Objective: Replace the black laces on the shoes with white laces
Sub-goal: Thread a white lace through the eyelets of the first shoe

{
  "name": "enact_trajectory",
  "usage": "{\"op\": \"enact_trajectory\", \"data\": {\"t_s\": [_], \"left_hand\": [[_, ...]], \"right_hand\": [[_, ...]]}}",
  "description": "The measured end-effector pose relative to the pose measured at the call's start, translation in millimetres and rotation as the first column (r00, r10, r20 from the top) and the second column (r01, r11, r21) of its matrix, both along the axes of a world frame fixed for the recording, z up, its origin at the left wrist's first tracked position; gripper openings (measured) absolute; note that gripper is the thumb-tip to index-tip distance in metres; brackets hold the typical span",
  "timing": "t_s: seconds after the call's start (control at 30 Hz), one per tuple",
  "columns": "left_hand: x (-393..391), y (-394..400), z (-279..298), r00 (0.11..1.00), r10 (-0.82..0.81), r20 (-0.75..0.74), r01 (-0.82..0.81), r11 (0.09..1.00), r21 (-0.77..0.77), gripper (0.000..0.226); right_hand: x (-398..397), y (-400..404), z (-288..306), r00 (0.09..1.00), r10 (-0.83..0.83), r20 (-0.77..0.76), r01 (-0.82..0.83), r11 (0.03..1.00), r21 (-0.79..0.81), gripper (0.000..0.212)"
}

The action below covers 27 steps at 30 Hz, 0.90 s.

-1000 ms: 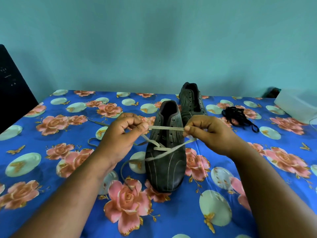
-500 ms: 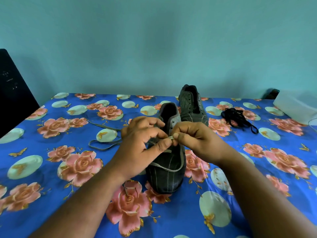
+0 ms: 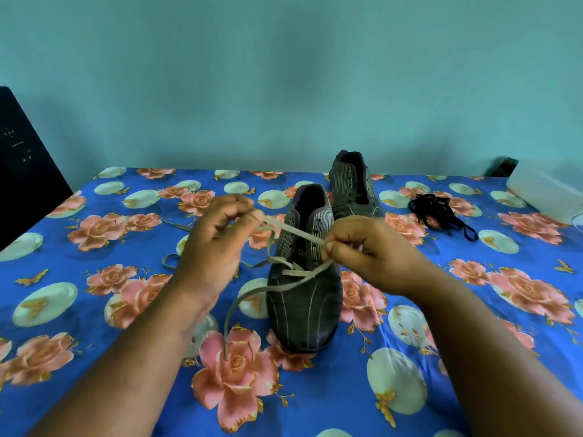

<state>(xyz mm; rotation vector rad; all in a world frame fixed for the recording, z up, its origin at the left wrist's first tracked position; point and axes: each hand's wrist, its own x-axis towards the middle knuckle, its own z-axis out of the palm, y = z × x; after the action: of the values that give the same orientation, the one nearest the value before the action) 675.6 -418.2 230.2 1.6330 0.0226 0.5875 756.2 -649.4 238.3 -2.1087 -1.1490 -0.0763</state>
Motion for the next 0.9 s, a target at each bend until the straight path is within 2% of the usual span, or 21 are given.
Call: {"op": "enact_trajectory", "data": {"t_s": [0.1,0.17,0.23,0.27,0.3,0.33,0.4,0.5,0.57,0.77,0.83,0.9], "left_hand": [[4,12,1,0.990,0.129,-0.056,-0.135,0.984,-0.118,0.011],[8,18,-1,0.980,0.155,-0.121,-0.167,0.982,-0.093,0.015],[11,19,-8,0.962,0.192,-0.197,-0.186,0.981,0.049,0.011],[11,19,-12,0.950,0.246,-0.194,-0.204,0.955,0.214,0.005],[9,18,-15,0.948,0.284,-0.145,-0.207,0.893,0.399,0.018],[7,16,-17,0.964,0.258,-0.058,-0.192,0.833,0.519,0.033],[3,9,-16,0.994,0.066,0.091,-0.107,0.812,0.574,0.051],[0,-9,-15,0.985,-0.162,0.066,0.091,0.796,0.598,0.043],[0,-16,-15,0.984,-0.171,0.055,0.106,0.796,0.596,0.032],[0,-8,-8,0.987,-0.158,0.032,0.130,0.896,0.425,0.010],[1,-1,-5,0.998,-0.069,0.012,0.062,0.949,0.308,0.009],[4,10,-6,0.993,0.079,-0.088,-0.059,0.977,0.207,0.010]], "right_hand": [[7,-12,3,0.974,-0.030,-0.226,0.058,0.992,0.116,0.023],[9,-15,6,0.955,-0.020,-0.296,0.079,0.979,0.187,0.026],[7,-13,9,0.937,-0.005,-0.349,0.103,0.959,0.264,0.026],[5,-12,10,0.936,0.005,-0.353,0.102,0.954,0.282,0.026],[4,-10,10,0.939,0.016,-0.343,0.086,0.956,0.280,0.027],[2,-8,9,0.947,0.029,-0.319,0.059,0.963,0.262,0.027],[-3,-2,7,0.962,0.067,-0.264,-0.010,0.977,0.213,0.027],[-10,5,2,0.964,0.115,-0.240,-0.079,0.985,0.155,0.026],[-11,7,1,0.962,0.125,-0.244,-0.095,0.987,0.133,0.024],[-6,6,-1,0.975,0.082,-0.205,-0.047,0.985,0.168,0.025],[0,2,-1,0.977,0.024,-0.211,0.018,0.981,0.194,0.028],[8,-4,-1,0.975,-0.035,-0.218,0.084,0.972,0.219,0.028]]}}
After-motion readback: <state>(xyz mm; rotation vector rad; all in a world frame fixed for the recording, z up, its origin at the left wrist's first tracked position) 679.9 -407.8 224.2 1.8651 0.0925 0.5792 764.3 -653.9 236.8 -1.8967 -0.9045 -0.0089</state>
